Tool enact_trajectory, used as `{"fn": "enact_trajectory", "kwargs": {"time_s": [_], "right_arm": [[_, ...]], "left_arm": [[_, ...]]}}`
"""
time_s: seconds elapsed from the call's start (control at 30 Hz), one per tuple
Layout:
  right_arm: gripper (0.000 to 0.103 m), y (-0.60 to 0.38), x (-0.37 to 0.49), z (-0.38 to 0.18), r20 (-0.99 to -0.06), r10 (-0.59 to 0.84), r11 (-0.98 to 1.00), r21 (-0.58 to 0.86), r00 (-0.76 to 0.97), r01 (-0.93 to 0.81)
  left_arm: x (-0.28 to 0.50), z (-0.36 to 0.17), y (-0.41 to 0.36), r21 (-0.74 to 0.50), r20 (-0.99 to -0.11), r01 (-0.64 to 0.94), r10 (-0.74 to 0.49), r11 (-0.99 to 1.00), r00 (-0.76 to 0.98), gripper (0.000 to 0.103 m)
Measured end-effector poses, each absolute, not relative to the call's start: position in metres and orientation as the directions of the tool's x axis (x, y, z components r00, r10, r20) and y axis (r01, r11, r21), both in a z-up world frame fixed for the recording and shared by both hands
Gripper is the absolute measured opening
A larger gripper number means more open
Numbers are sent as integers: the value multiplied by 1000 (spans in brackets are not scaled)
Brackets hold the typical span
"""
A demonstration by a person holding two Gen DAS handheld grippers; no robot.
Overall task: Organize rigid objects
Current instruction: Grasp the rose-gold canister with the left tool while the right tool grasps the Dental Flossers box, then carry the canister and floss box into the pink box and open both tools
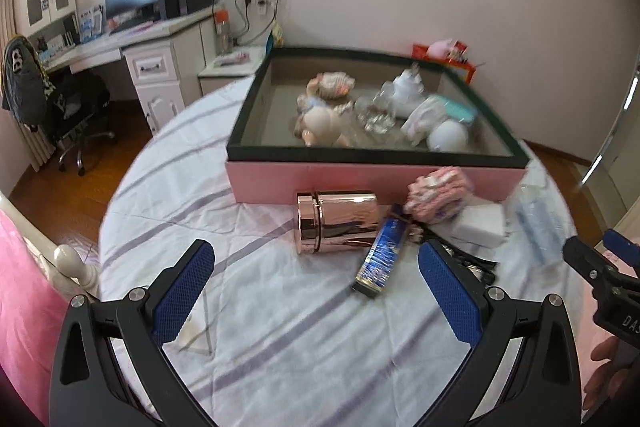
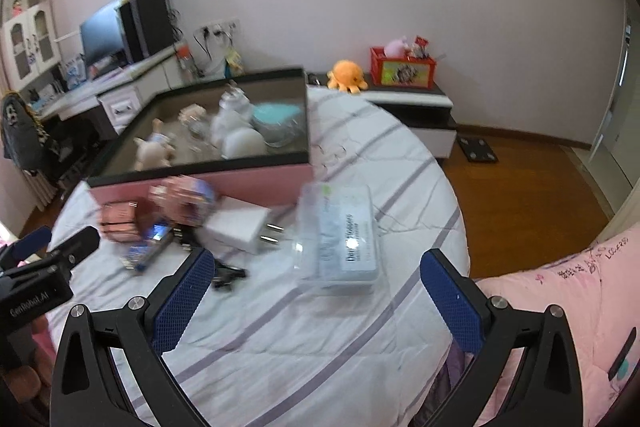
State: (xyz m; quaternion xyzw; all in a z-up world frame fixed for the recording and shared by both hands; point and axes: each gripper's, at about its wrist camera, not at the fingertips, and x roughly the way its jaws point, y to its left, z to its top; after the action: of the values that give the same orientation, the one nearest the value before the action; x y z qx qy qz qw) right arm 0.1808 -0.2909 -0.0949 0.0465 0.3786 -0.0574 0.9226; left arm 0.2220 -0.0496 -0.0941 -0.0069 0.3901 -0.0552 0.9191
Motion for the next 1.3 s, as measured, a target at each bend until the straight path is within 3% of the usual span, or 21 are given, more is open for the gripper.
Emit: {"fn": "enact_trajectory", "kwargs": {"time_s": [0.43,0.53,0.6,0.63,0.67,0.73,1.3], "right_arm": [[103,-311,228,-138,-767,-77,986,33,636,160],[92,-313,233,-145,-778,-73,986,38,624,162],[76,-313,233,-147,-777,-73,986,38,625,163],[72,-312,233,-147,-775,-79,986,31,627,163],[64,-311,234,-147,-772,-81,987,25,630,158],[62,-309,235,-147,-770,-80,989,17,633,146],[62,-295,197,-98,-704,4,994,82,710,76]], "left_arm": [[274,-130,-55,-74,-778,67,-100,995,620,101],[279,-131,-53,-100,-777,70,-122,993,617,92],[280,-131,-54,-109,-774,80,-136,991,618,80],[280,-133,-54,-106,-781,89,-139,990,609,67],[280,-135,-56,-101,-786,100,-141,990,602,61],[278,-133,-58,-93,-779,111,-142,989,611,56],[237,-98,-36,-123,-733,130,-178,984,657,56]]}}
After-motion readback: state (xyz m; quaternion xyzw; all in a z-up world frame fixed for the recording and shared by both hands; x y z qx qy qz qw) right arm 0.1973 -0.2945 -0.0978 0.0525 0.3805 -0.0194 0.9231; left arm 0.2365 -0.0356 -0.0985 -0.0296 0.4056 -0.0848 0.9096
